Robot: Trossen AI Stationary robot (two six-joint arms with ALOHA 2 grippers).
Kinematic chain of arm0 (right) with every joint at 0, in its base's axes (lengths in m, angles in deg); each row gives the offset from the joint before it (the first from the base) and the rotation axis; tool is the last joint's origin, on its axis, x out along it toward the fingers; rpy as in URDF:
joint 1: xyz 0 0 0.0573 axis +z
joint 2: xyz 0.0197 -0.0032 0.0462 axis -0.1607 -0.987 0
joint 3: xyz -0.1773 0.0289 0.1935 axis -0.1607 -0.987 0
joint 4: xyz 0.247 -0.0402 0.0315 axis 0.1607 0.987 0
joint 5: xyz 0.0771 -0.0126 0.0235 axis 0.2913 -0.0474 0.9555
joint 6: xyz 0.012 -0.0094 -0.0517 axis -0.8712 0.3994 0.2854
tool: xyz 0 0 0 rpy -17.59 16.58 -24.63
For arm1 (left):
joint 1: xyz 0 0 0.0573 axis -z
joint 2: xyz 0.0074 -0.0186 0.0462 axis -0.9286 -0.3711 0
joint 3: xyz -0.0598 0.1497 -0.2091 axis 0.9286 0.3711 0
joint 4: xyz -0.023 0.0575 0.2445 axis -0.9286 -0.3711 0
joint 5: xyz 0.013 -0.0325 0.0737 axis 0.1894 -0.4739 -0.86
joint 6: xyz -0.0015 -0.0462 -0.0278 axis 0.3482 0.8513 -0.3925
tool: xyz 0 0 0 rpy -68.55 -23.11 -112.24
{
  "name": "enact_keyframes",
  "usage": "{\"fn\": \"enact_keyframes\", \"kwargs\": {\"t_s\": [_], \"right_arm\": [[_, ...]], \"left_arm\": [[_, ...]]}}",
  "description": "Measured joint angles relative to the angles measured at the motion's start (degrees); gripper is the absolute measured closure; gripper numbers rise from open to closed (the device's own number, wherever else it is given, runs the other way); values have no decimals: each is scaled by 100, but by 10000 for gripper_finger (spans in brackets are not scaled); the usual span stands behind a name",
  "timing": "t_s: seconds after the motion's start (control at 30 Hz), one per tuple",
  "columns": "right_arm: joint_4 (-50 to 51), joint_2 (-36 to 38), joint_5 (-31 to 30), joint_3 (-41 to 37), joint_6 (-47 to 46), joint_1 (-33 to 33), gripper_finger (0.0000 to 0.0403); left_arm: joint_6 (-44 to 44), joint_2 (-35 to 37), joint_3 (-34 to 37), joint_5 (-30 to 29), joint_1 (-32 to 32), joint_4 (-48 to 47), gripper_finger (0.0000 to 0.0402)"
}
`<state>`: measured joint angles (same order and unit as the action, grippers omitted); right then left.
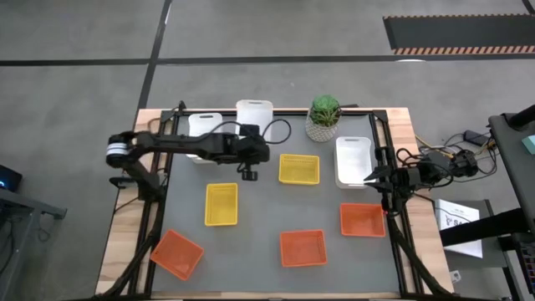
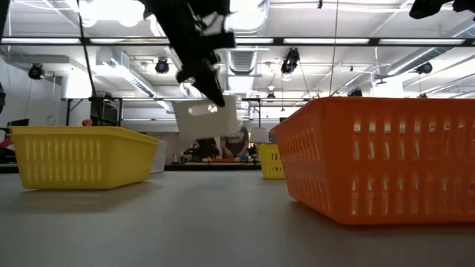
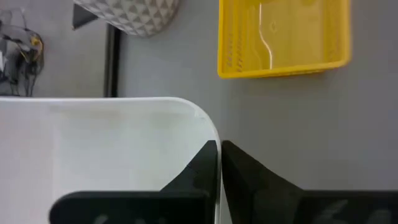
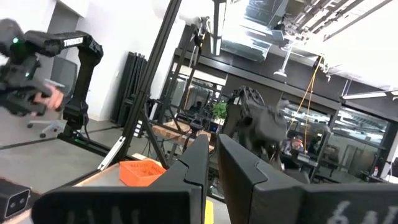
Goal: Stack baskets by color
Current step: Stack the middle white bin on top of the left white bin
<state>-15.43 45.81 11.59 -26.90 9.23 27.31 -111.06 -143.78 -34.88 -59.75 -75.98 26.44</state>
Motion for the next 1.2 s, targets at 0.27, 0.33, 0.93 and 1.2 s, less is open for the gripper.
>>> {"fn": "enact_keyframes", "kwargs": {"t_s": [0.27,0.33,0.93,1.2], "right_arm": [[-2,2,2,0,-26,0,376],[-7,-2,0,0,-24,0,376],[9,-20,-48,0,-74,0,376],[20,-20,-48,0,-87,1,376]], "left_arm": [[189,1265,-16,-1,-142,-1439,401],[190,1529,-17,3,-238,-1853,402],[1,2184,337,1353,-1554,-3067,401],[-119,2147,796,1354,-1832,-3014,401]]}}
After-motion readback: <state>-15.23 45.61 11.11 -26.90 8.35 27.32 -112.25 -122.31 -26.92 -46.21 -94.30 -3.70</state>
